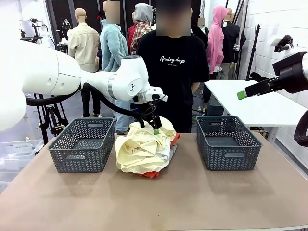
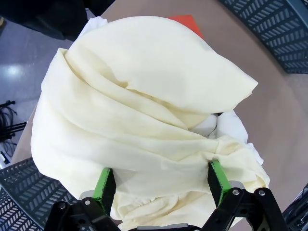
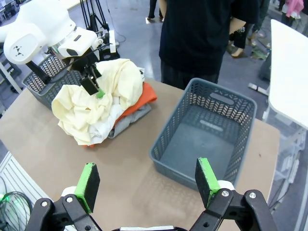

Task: Sort the tops and bottoms.
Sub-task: Lift clothes from the center of the table with your left hand.

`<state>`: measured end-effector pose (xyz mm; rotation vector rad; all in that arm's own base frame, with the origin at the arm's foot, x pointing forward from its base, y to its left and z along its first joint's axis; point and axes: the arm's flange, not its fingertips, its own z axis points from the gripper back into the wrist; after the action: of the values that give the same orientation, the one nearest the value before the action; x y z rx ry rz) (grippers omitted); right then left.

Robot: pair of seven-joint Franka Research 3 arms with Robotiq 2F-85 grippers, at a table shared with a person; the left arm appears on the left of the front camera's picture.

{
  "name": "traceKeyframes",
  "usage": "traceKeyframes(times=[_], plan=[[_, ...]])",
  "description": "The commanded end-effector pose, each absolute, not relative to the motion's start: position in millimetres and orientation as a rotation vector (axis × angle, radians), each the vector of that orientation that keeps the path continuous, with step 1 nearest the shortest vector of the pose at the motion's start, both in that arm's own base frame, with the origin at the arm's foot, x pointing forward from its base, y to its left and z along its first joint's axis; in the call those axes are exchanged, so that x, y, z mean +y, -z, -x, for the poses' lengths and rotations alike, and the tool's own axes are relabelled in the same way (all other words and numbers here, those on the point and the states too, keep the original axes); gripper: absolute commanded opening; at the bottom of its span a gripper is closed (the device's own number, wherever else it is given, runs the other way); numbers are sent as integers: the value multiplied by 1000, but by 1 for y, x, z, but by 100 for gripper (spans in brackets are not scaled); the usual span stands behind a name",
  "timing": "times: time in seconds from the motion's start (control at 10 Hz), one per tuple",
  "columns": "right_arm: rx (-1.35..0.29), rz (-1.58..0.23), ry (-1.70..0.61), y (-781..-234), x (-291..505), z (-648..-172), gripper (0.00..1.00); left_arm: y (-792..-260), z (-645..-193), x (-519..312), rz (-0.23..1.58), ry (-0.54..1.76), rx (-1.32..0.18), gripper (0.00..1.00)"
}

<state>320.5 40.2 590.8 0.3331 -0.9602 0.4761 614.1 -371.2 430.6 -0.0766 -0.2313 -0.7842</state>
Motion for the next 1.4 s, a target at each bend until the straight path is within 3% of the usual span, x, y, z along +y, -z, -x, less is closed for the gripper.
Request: traceKeyframes(times=[0.0, 0.5, 1.3], plan=[[-951, -341, -473, -590, 40, -321, 100, -429, -612, -372, 51, 787, -204, 91], [-951, -341, -473, -590, 40, -321, 100, -421, -612, -365, 44, 772, -130, 0], [-951, -341, -473, -590, 40, -321, 100, -452, -609, -364, 42, 760, -122, 0]])
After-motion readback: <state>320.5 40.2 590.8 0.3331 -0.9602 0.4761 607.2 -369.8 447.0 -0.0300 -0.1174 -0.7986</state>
